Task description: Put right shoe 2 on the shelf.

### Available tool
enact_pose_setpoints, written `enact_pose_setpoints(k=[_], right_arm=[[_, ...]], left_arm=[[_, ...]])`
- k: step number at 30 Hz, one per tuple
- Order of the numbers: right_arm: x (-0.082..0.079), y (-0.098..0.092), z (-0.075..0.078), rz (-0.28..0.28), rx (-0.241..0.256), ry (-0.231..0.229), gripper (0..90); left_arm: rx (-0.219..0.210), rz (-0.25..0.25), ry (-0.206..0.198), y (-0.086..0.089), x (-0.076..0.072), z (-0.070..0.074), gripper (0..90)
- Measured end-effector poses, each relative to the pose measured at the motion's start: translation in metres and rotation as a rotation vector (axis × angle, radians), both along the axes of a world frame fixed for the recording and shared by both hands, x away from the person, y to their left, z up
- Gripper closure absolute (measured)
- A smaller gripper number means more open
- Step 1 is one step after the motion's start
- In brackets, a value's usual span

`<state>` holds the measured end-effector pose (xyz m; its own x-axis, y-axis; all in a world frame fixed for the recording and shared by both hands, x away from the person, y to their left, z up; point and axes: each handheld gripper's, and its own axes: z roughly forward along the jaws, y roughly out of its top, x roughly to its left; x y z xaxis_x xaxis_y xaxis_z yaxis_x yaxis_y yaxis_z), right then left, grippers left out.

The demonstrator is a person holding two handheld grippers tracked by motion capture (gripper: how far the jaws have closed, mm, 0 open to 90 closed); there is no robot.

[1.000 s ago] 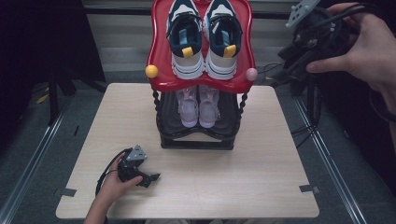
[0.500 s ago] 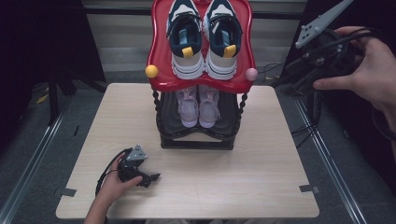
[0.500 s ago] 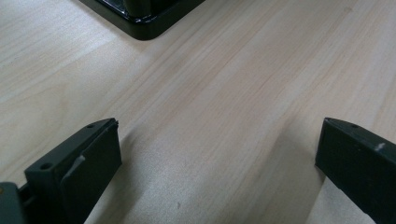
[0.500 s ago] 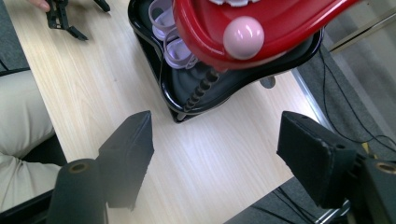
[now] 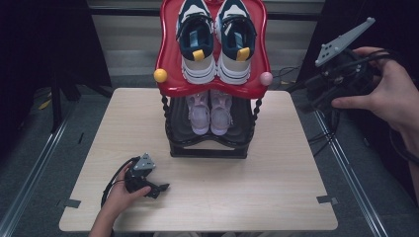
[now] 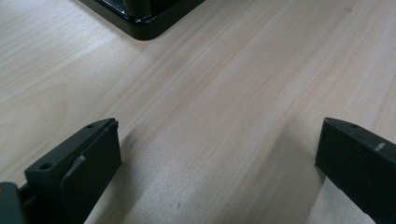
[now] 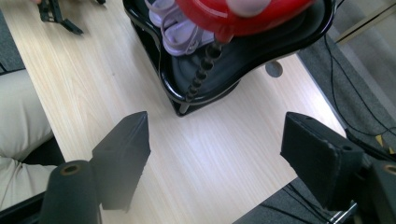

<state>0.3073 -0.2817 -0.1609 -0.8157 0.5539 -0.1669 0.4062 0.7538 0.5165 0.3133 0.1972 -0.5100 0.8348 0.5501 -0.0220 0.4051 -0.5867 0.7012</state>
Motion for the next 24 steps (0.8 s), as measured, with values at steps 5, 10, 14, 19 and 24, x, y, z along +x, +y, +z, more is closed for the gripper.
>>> enact_pose_setpoints(k=[5, 10, 14, 19, 24], right_arm=[[0.0, -0.002, -0.013, -0.002, 0.008, 0.008, 22.6], [0.0, -0.006, -0.025, -0.004, 0.024, 0.016, 22.2], [0.0, -0.009, -0.035, -0.009, 0.032, 0.023, 21.9], [0.0, -0.009, -0.047, -0.011, 0.041, 0.032, 21.8], [0.001, -0.01, -0.059, -0.008, 0.054, 0.047, 21.6]], left_arm=[[0.0, 0.0, 0.0, 0.0, 0.0, 0.0, 0.0], [0.0, 0.0, 0.0, 0.0, 0.0, 0.0, 0.0], [0.0, 0.0, 0.0, 0.0, 0.0, 0.0, 0.0], [0.0, 0.001, 0.0, 0.0, 0.0, 0.0, 0.0], [0.0, 0.001, 0.0, 0.0, 0.0, 0.0, 0.0]])
